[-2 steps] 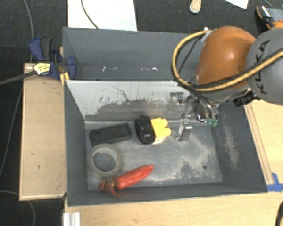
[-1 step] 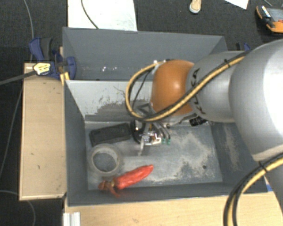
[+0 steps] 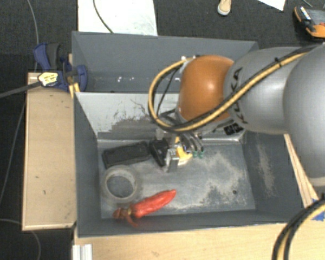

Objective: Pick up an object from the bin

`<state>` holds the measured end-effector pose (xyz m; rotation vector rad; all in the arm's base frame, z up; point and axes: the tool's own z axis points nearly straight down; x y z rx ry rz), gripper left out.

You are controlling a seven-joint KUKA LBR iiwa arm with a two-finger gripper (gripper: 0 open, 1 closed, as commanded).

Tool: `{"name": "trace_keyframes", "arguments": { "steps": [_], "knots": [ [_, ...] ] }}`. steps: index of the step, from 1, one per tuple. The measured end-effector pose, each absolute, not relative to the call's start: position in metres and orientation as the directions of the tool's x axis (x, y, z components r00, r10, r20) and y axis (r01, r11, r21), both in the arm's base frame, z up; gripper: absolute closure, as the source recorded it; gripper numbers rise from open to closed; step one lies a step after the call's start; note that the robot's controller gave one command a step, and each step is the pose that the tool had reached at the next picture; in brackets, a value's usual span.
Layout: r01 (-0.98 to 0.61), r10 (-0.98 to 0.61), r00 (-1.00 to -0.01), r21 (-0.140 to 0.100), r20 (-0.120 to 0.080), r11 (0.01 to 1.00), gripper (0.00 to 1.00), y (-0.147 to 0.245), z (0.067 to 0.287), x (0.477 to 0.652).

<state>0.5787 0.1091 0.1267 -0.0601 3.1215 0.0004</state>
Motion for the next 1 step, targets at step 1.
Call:
{"name": "trace_keyframes", "arguments": {
  "steps": [1],
  "knots": [
    [0.178, 0.178, -0.984, 0.005, -0.010, 0.984, 0.00, 0.1423, 0.1007, 0.5855]
  ]
}}
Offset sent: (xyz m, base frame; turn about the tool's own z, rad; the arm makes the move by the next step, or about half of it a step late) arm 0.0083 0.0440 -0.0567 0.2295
